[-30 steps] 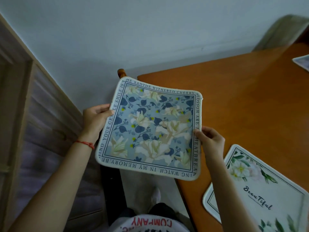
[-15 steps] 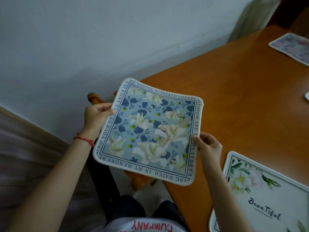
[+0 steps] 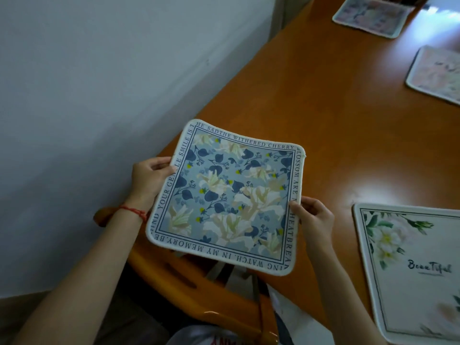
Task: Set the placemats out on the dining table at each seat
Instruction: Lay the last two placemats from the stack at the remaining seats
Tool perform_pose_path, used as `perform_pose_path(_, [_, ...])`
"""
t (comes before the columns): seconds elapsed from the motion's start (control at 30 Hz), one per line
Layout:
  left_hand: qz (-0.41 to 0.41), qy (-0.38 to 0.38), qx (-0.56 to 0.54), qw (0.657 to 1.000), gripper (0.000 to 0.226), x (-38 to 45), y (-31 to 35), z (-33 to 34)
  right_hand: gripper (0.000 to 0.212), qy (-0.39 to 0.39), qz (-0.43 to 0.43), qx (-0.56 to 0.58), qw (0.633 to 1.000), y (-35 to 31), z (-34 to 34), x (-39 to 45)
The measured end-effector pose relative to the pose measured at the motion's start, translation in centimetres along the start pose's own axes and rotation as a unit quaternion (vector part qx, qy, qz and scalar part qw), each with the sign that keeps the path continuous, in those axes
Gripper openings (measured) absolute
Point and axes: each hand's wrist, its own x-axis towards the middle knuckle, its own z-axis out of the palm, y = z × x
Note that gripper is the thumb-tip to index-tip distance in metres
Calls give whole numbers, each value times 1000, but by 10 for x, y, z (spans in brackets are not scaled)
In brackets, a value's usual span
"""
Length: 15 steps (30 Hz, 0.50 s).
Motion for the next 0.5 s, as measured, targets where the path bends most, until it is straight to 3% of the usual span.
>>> perform_pose_path(0.27, [13, -67, 39, 997, 31, 36, -1, 17, 12, 67, 22, 10, 997, 16, 16, -2])
perform_pose_path(0.5, [16, -98, 78, 992, 30, 55, -7, 39, 9, 81, 38, 1, 996, 28, 15, 11])
